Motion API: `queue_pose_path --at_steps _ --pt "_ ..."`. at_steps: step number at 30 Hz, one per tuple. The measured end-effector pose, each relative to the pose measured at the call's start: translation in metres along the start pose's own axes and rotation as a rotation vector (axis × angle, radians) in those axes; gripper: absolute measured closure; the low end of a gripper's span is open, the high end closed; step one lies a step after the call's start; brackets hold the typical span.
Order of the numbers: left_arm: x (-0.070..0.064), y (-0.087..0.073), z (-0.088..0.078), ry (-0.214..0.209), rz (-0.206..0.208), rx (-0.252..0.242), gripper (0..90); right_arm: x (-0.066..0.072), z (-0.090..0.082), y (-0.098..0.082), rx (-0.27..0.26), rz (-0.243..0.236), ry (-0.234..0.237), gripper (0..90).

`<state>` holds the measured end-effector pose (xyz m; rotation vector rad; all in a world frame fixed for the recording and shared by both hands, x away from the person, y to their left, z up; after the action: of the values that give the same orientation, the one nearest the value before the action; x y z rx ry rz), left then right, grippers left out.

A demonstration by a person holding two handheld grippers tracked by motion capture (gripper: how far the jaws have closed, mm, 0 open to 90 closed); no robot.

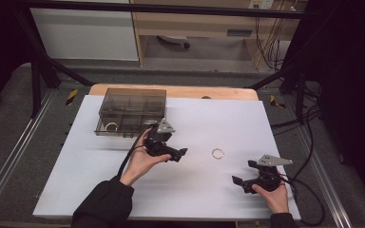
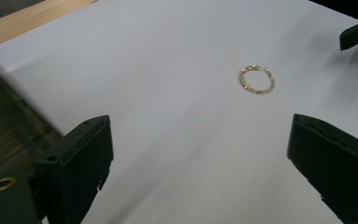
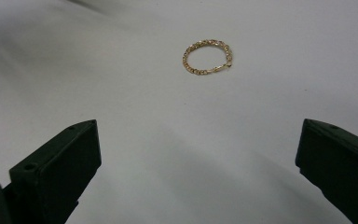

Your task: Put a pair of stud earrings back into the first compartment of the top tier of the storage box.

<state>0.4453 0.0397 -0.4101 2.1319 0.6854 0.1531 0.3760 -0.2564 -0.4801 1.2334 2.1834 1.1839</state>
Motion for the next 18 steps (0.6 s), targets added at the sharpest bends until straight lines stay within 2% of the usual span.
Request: queue_pose_path --at_steps 3,9,14,18 --pt "-0.008 0.004 0.015 -0.012 0.016 0.005 6.7 0.0 0.0 0.0 0.0 -0.001 0.0 0.5" --pt "-0.018 0.011 0.041 -0.029 0.016 0.008 7.8 0.0 0.0 0.0 0.0 -0.007 0.0 0.5" --pt "-0.021 0.015 0.062 -0.032 0.006 0.007 11.1 0.0 0.0 -0.001 0.004 -0.005 -0.001 0.5" --pt "-0.021 0.014 0.079 -0.034 -0.004 0.029 15.7 0.0 0.001 0.0 0.001 -0.005 0.0 0.5"
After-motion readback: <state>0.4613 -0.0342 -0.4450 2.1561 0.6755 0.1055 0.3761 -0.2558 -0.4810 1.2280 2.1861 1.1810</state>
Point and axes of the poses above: each handheld gripper's, and its own axes: z roughly forward along the jaws, y roughly out of its top, x roughly to its left, the point moved 5 cm from there along z, roughly forward along the jaws, and after that the axes turned 9 degrees about -y, right-handed, at the moved point
